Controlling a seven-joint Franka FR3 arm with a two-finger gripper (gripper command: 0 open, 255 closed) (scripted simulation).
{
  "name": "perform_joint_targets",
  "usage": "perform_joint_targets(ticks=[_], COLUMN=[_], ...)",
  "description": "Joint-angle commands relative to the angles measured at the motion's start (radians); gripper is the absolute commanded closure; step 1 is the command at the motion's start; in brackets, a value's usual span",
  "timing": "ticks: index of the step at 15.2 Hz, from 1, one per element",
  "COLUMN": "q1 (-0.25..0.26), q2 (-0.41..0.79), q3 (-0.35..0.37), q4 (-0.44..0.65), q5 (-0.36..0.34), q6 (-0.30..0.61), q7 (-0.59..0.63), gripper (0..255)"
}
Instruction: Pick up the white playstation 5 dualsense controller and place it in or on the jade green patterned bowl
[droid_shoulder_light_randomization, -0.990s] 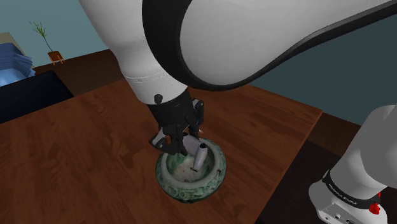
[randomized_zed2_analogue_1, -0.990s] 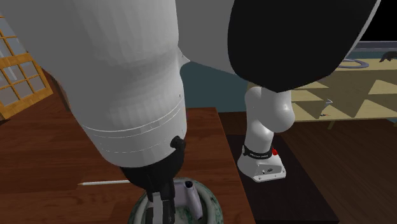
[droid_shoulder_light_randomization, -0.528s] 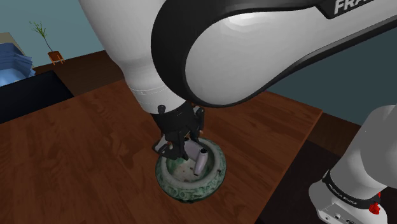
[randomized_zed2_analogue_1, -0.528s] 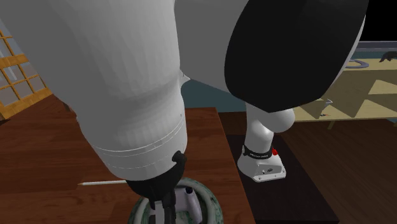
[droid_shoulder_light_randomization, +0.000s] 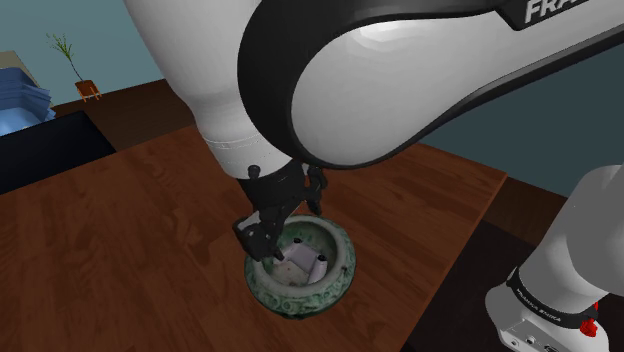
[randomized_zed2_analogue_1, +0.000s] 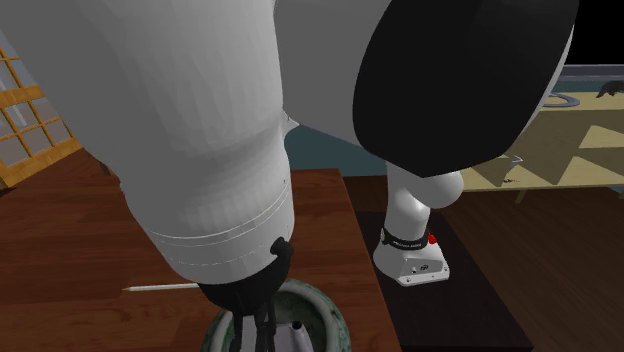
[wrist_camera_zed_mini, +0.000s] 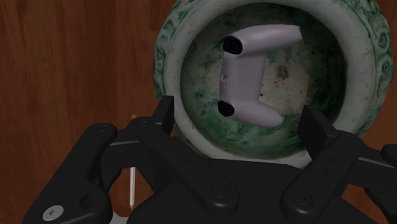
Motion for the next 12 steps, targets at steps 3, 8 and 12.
perform_joint_targets(ticks=[3, 8, 12], q1=[0.003, 0.007, 0.007], q2=[0.014, 0.034, 0.034], q3=[0.005, 0.012, 0.012], q4=[0.078, 0.154, 0.154], q5=[-0.008, -0.019, -0.019], q6=[-0.069, -0.131, -0.131], q7=[0.006, 0.016, 0.016], gripper=[0, 0, 0])
